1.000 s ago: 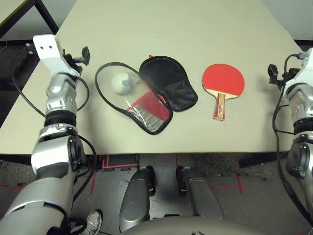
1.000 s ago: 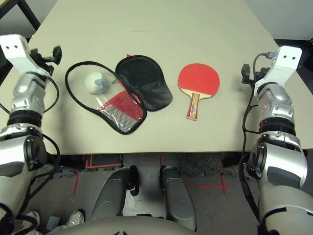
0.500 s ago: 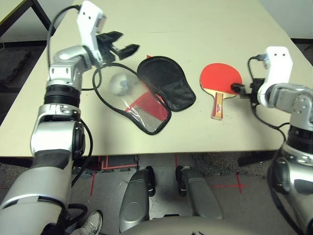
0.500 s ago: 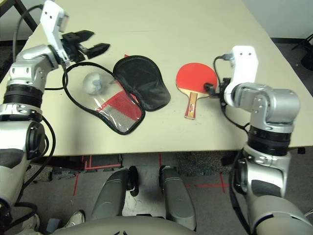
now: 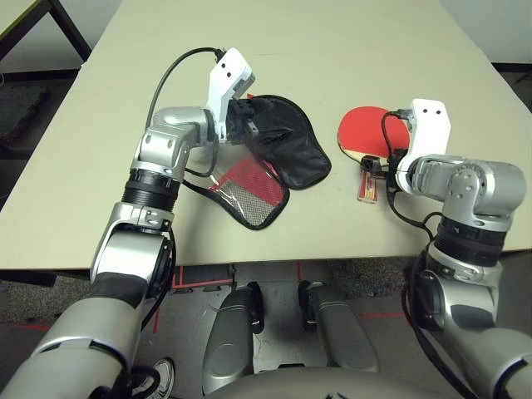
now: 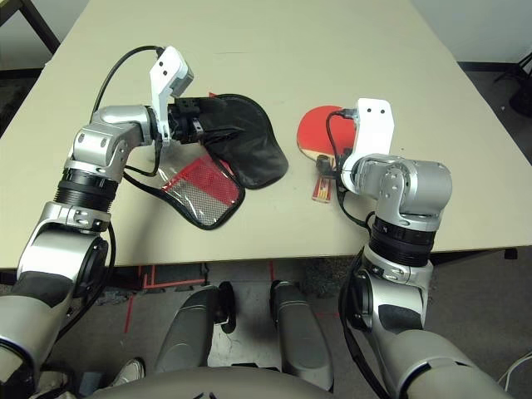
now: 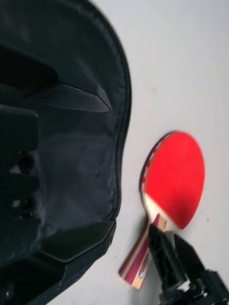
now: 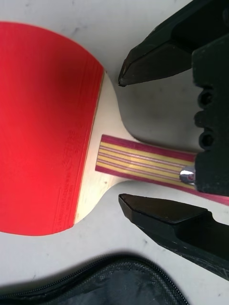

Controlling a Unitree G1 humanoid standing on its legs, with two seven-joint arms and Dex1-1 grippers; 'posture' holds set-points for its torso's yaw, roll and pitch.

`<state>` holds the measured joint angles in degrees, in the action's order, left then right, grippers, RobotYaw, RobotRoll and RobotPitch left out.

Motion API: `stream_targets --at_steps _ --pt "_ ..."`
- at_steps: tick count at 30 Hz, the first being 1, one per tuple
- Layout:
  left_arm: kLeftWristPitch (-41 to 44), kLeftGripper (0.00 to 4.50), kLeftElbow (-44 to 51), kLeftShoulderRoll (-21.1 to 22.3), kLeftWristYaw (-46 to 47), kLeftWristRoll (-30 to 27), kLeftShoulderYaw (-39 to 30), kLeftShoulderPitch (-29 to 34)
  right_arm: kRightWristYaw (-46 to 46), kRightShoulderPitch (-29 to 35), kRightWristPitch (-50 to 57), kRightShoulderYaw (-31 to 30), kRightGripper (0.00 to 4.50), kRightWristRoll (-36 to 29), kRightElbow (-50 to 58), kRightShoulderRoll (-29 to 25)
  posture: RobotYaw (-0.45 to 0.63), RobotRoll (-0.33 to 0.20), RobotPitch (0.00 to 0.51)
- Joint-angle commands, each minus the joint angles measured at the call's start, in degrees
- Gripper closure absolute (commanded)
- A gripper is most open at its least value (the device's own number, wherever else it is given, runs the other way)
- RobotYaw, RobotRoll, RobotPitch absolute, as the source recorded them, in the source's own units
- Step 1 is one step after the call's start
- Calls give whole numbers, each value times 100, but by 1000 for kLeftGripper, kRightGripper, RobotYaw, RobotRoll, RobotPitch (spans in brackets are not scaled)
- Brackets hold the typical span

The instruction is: Store the ping-pong paddle in its case and zip it.

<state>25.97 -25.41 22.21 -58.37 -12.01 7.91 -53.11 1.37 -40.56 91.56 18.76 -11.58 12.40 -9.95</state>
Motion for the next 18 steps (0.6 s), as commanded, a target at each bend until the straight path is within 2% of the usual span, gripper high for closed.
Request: stream_targets --at_steps 1,10,13,18 --pt "149 0 281 -21 -89 45 183 147 85 -42 94 -41 25 43 -128 109 -3 0 228" --pt "488 0 745 6 -224 -30 321 284 229 112 94 -97 25 91 -210 225 6 0 231" --pt "506 0 779 13 -225 -26 312 305 305 122 94 -40 869 144 -250 296 6 0 231" --pt "498 0 759 26 -228 -19 300 285 357 86 94 30 2622 211 -287 349 7 0 228"
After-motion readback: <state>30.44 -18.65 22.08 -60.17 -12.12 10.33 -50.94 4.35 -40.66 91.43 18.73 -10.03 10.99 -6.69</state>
